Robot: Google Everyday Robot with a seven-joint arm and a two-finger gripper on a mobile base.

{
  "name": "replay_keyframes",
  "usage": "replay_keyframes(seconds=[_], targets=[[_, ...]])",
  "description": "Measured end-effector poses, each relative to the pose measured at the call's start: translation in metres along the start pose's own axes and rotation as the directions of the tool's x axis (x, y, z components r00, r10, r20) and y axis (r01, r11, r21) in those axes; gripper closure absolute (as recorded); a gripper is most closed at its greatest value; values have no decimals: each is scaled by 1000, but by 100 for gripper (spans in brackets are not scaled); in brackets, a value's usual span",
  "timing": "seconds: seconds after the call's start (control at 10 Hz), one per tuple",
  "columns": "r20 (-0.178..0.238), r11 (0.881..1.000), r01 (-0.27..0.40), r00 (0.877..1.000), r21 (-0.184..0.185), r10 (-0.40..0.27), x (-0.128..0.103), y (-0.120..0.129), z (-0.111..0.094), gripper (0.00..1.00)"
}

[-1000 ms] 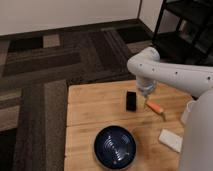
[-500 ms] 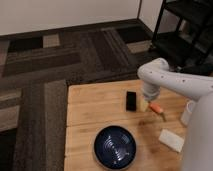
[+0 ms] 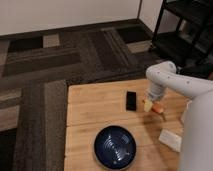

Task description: Place the pepper in the ceramic bowl

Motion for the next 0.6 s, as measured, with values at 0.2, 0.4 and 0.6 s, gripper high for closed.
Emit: replay_keyframes(seconds=[0.2, 0.4, 0.6], targets=[[0, 1000, -5, 1000, -11, 5, 2, -2, 3, 60], [-31, 1000, -13, 999, -11, 13, 14, -6, 4, 86], [-86, 1000, -9, 996, -10, 8, 27, -5, 5, 100]])
